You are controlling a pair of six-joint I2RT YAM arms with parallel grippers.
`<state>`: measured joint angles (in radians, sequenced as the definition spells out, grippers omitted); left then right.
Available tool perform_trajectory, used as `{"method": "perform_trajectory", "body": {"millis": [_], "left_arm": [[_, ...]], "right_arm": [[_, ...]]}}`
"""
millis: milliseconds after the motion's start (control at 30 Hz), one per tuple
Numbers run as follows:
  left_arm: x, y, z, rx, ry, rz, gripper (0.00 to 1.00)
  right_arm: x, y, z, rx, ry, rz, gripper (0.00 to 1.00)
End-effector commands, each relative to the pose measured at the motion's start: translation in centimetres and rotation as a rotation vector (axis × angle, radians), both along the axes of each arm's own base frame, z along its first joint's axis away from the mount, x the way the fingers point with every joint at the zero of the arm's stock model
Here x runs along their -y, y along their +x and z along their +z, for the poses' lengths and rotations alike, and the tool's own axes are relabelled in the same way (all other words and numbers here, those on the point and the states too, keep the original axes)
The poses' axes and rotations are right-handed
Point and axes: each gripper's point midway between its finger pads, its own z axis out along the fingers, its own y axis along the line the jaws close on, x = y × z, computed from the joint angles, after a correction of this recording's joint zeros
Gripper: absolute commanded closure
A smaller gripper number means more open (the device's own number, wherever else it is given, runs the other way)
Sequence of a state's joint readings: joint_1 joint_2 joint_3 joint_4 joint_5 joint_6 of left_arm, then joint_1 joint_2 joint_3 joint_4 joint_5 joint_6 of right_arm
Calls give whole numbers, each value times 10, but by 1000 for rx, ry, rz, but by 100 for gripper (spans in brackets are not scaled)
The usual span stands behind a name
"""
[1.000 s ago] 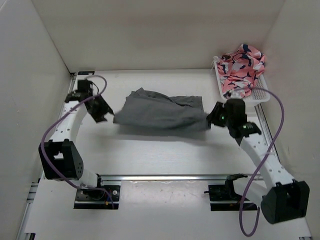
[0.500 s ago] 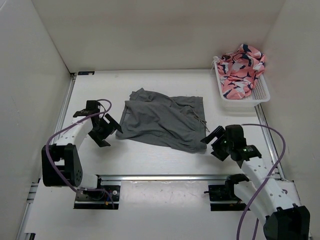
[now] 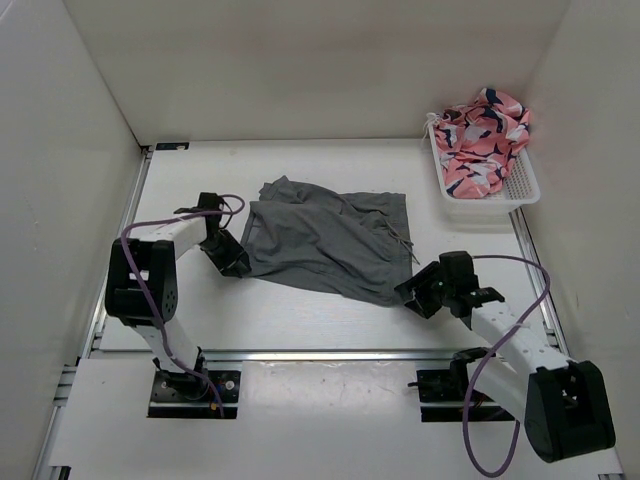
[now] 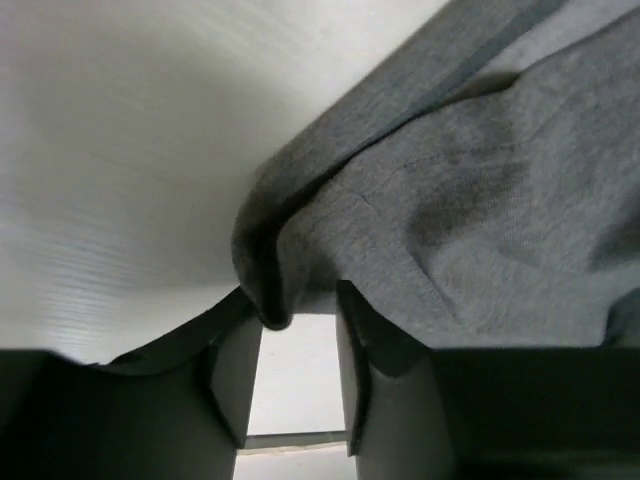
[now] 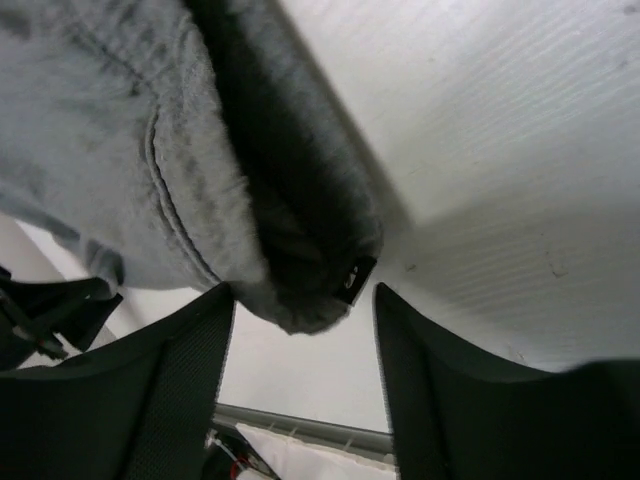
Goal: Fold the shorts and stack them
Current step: Flatten the shorts out
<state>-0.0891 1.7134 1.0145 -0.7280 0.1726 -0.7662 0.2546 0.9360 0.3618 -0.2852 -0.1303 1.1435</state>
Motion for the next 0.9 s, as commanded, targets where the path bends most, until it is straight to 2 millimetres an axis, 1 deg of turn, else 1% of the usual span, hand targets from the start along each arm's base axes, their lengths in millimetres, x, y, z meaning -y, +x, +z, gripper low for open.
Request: {"method": "perform_trajectory", "body": {"millis": [0, 33, 67, 133, 167, 200, 233, 267, 300, 333, 367, 400, 433, 467, 500, 533, 567, 600, 633, 667, 700, 733, 767, 800, 833, 867], "left_arm": [[1, 21, 13, 74, 5, -15, 57], [1, 20, 9, 63, 6, -15, 78], [1, 24, 12, 76, 7, -24, 88], [1, 24, 12, 76, 7, -24, 90], [4, 23, 12, 76, 6, -33, 90], [4, 24, 17, 91, 5, -33, 90], [2, 29, 26, 125, 15, -39, 90], [2, 30, 30, 141, 14, -39, 90], [3, 35, 39, 170, 11, -38, 90], [3, 35, 47, 181, 10, -38, 90], [3, 39, 67, 225, 9, -46, 90], [3, 41, 81, 256, 7, -46, 90], [5, 43, 95, 289, -4, -48, 90], [5, 45, 120, 353, -9, -48, 90], [3, 51, 147, 405, -12, -38, 90], [3, 52, 164, 439, -14, -37, 90], [3, 52, 186, 489, -18, -37, 90], [1, 59, 221, 567, -12, -30, 90], [-4, 54, 235, 574, 16, -26, 90], [-7, 51, 256, 617, 24, -19, 90], [-9, 51, 289, 694, 29, -9, 90], [-17, 45, 304, 717, 58, 3, 90], [-20, 36, 328, 780, 63, 12, 90], [-24, 31, 358, 862, 61, 29, 90], [-25, 24, 376, 914, 57, 32, 90], [-31, 17, 393, 964, 70, 54, 90]], "right_arm": [[-6, 13, -1, 42, 3, 4, 43], [-8, 11, -3, 33, 1, 15, 45], [-6, 13, -6, 33, -15, 3, 52], [0, 19, -7, 55, -71, -2, 61], [2, 22, -6, 63, -102, 4, 72], [6, 25, -4, 75, -130, 2, 80], [8, 32, 2, 99, -166, 21, 92], [14, 34, 3, 99, -205, 16, 100], [16, 36, 7, 106, -222, 22, 100], [17, 44, 19, 141, -245, 40, 100], [18, 48, 30, 173, -260, 47, 100], [18, 50, 42, 202, -268, 62, 100], [19, 56, 55, 242, -289, 72, 100], [18, 69, 82, 319, -320, 116, 100], [20, 70, 94, 328, -350, 133, 100], [20, 74, 106, 345, -375, 162, 100], [19, 86, 141, 425, -412, 202, 100], [20, 82, 149, 414, -429, 240, 100], [18, 83, 163, 446, -440, 266, 100], [17, 89, 195, 523, -461, 295, 100], [18, 87, 214, 562, -475, 304, 100], [16, 82, 225, 574, -470, 340, 100], [15, 82, 261, 653, -482, 350, 100], [16, 77, 279, 693, -486, 360, 100], [16, 70, 289, 698, -486, 380, 100], [15, 63, 324, 781, -477, 378, 100]]}}
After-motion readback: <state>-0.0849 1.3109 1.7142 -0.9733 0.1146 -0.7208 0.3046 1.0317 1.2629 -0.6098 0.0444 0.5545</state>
